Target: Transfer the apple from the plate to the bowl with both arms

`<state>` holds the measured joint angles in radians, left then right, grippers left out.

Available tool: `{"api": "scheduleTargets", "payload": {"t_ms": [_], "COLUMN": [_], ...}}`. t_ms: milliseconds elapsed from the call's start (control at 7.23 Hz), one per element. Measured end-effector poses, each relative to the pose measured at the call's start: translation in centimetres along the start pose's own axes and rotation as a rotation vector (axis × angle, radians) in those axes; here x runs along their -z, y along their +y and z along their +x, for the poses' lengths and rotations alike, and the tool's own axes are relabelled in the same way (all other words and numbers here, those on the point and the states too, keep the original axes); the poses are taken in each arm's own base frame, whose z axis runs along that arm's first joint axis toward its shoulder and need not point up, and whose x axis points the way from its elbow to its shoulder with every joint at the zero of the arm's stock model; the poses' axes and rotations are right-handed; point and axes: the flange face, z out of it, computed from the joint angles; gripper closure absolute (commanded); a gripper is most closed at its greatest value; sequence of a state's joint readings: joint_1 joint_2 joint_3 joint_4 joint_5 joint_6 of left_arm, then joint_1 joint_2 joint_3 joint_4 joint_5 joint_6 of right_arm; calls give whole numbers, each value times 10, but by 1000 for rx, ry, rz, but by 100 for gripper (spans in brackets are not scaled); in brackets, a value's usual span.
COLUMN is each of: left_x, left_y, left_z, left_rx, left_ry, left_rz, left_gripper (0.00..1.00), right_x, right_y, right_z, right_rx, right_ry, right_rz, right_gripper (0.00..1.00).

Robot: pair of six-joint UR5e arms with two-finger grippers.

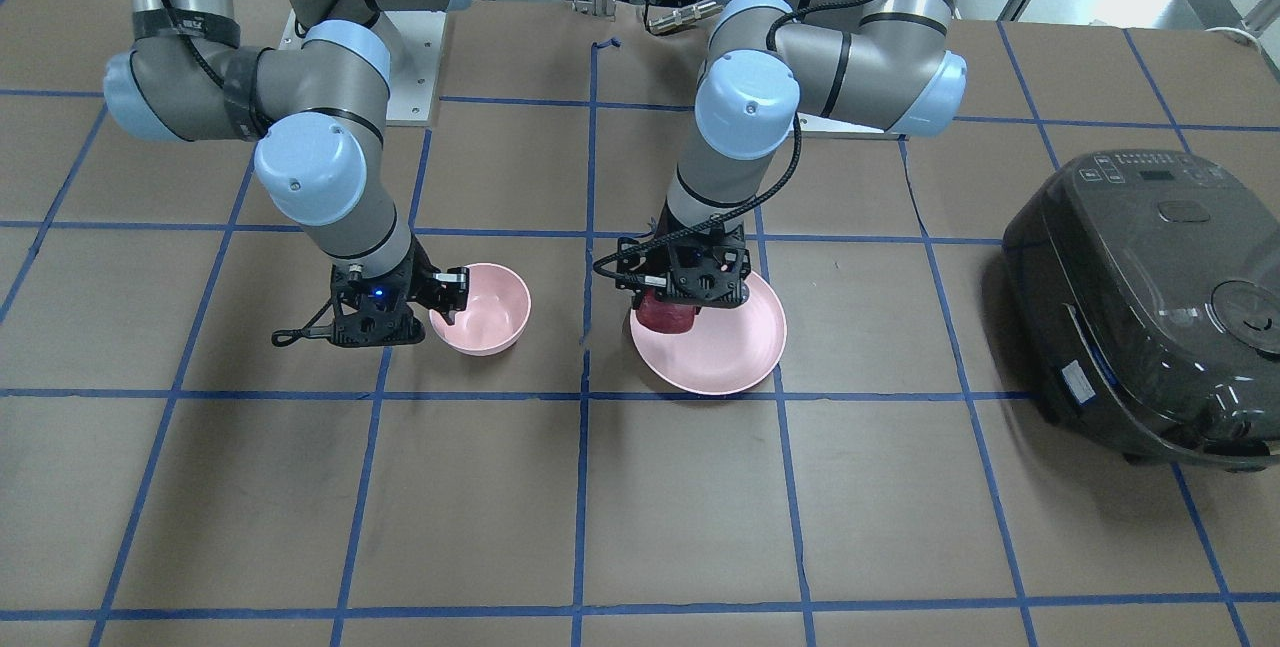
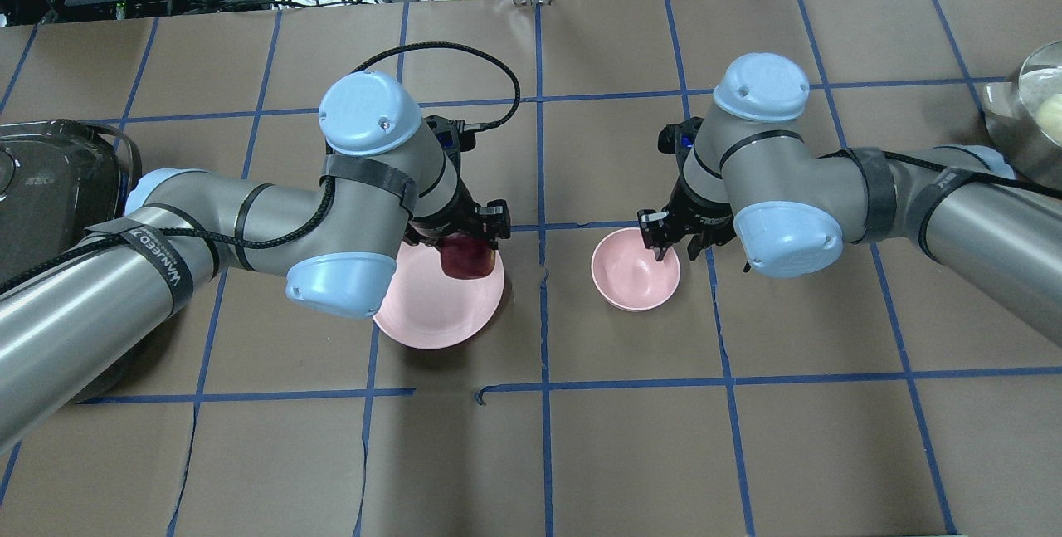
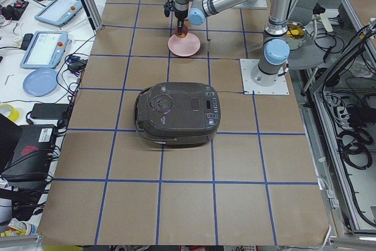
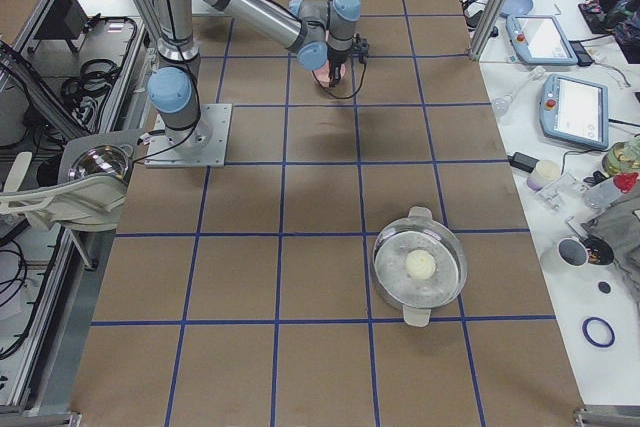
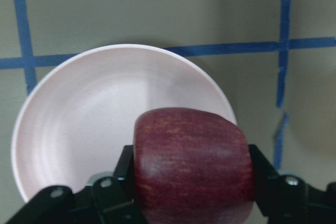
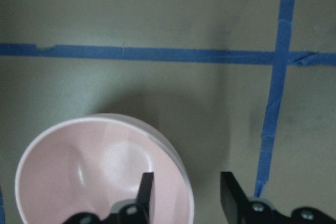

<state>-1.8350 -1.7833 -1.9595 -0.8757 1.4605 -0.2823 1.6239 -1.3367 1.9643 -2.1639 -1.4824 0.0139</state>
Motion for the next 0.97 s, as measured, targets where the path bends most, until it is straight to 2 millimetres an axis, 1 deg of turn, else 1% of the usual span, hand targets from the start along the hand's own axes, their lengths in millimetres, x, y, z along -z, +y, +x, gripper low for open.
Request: {"api": "scheduleTargets", "payload": {"t_ms": [138,277,415,553,691,830,968], "left_x": [3,6,6,6,7,9,6], "left_y": [8,14,15,12,7,0,-4], "left_z": [19,36,51,72,94,116,134], "left_rx": [25,56,120,209,276,316,337], "left_ry": [21,57,108,157,188,207,209], "left_rz": [0,-4,-14,-21,-23,-23,-22], "left_gripper": [66,66,66,66,66,66,66], "right_x": [33,72,117,163,207,242,262], "right_y": [-18,-30,-31,-22,-8,5,16], "right_z": [11,30,43,48,46,41,37], "right_rx": [-17,-50,-77,-89,-90,-87,-83], "right_ry": [18,44,68,100,126,135,140], "right_rz": [49,74,81,80,94,124,147], "right_gripper": [0,0,0,0,0,0,0]}}
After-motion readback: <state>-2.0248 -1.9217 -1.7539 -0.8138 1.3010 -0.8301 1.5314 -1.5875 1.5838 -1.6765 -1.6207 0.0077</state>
